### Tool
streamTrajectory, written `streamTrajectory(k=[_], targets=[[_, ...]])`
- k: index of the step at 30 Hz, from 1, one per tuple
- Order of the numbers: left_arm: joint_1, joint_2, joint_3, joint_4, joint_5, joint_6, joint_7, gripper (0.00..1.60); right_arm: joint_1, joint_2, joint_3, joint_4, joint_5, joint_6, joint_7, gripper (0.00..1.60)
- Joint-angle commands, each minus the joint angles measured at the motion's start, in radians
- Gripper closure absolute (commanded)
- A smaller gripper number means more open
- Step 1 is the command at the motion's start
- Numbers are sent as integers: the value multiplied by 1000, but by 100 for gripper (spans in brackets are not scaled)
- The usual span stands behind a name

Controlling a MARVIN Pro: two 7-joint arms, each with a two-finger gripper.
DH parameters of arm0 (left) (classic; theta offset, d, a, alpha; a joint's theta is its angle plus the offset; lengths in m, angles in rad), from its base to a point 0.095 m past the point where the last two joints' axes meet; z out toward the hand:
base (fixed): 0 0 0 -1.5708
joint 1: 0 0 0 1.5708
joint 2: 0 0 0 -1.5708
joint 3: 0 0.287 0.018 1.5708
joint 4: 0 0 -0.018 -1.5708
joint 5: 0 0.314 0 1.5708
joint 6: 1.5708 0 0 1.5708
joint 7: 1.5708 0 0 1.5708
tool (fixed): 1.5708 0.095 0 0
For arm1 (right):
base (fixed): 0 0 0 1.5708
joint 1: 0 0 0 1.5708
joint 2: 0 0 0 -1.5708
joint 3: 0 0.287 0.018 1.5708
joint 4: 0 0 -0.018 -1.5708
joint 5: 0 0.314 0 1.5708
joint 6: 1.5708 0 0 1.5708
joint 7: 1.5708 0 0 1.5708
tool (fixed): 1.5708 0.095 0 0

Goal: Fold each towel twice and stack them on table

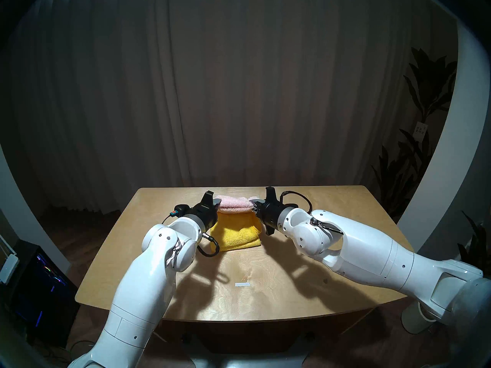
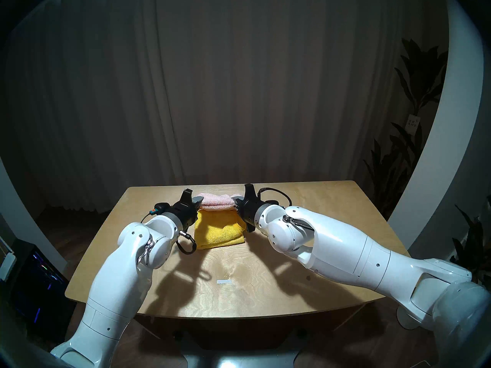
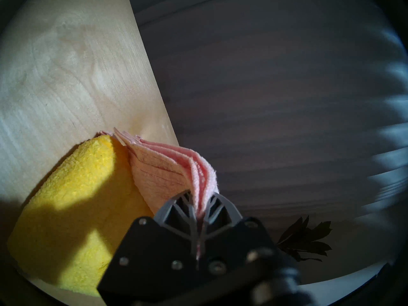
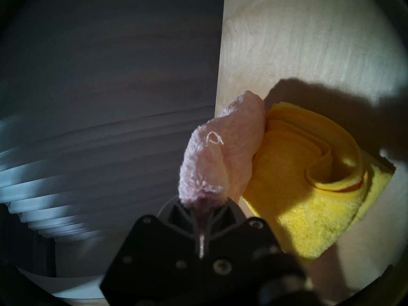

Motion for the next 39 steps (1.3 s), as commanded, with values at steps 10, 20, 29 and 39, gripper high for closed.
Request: streamTrajectory(k=[10, 20, 29, 39], targets=[[110, 34, -17, -88, 0, -10, 81, 160, -34, 96, -7, -61, -3, -30, -23, 160], [128, 35, 7, -91, 24, -22, 159, 160, -11, 88, -47, -42, -21, -62, -149, 160], [119, 33, 20, -85, 42, -27, 195, 160, -1, 65, -53, -33, -22, -62, -199, 160], [98, 28, 31, -75, 71, -39, 221, 29, 9, 51, -49, -20, -19, -41, -212, 49]])
